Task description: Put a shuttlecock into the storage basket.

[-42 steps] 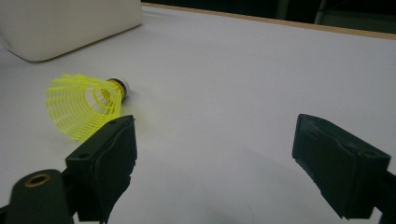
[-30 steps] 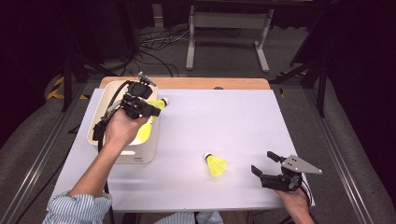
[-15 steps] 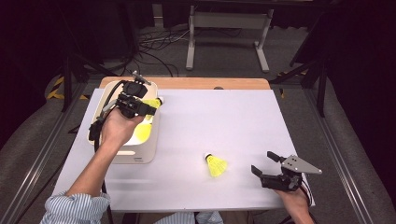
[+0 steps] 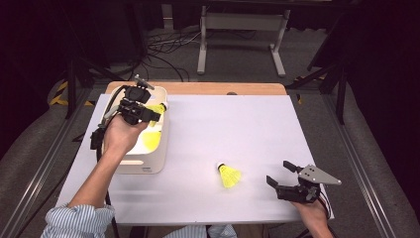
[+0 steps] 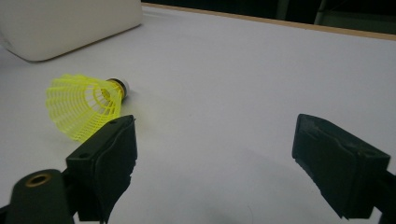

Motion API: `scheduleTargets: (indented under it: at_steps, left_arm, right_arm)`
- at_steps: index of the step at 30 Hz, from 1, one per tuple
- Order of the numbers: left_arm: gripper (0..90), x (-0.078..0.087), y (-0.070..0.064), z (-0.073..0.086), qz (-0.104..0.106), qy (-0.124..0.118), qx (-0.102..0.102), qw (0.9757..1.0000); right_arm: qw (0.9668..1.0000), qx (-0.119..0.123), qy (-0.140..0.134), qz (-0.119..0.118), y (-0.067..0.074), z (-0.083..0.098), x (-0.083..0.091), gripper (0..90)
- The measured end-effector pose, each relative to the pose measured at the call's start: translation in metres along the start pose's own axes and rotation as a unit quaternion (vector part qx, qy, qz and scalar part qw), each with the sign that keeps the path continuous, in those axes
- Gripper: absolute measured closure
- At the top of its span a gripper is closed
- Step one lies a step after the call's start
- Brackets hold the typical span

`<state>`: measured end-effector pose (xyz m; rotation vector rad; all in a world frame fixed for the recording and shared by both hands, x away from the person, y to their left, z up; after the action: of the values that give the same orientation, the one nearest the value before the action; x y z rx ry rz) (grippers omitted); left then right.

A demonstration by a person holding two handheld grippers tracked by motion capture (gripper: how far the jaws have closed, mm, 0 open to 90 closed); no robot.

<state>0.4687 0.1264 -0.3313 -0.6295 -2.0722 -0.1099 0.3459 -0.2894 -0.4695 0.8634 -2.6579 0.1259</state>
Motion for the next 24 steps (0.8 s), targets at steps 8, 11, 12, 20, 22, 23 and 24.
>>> scheduleTargets:
  at_steps: [8, 11, 12, 20, 22, 23, 24]
  left_arm:
    - [88.1, -0.003, 0.007, 0.002, -0.005, 0.005, 0.01, 0.9999]
    - [88.1, -0.004, 0.009, 0.002, -0.007, 0.006, 0.011, 0.9999]
    - [88.1, -0.005, 0.011, 0.002, -0.009, 0.007, 0.013, 0.9998]
    - [88.1, -0.008, 0.016, 0.003, -0.01, 0.007, 0.022, 0.9997]
    - [88.1, -0.009, 0.018, 0.003, -0.01, 0.006, 0.024, 0.9996]
    - [88.1, -0.009, 0.019, 0.003, -0.011, 0.007, 0.025, 0.9996]
    - [88.1, -0.01, 0.019, 0.004, -0.012, 0.007, 0.027, 0.9995]
  right_arm:
    - [1.0, 0.0, 0.0, 0.0, 0.0, 0.0, 0.0, 14.5]
    - [1.0, 0.0, 0.0, 0.0, 0.0, 0.0, 0.0, 14.5]
    - [1.0, 0.0, 0.001, 0.0, 0.0, 0.0, 0.0, 14.5]
    - [1.0, 0.001, 0.001, -0.001, 0.0, 0.0, 0.0, 14.6]
    - [1.0, 0.001, 0.0, -0.001, 0.0, 0.0, 0.0, 14.6]
    - [1.0, 0.0, 0.0, -0.001, 0.0, 0.0, 0.0, 14.6]
    - [1.0, 0.002, 0.0, -0.001, 0.0, 0.0, 0.0, 14.6]
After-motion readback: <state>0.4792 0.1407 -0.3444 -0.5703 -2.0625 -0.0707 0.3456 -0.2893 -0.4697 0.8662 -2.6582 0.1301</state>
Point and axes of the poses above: each handheld gripper's, and its own axes: x roughly backward along the jaws, z roughly out of its underside, y roughly to its left, the point moved 6 cm from there along -x, roughly forward along the jaws, and after that the axes turned 2 degrees about -y, right-handed, at the moved point
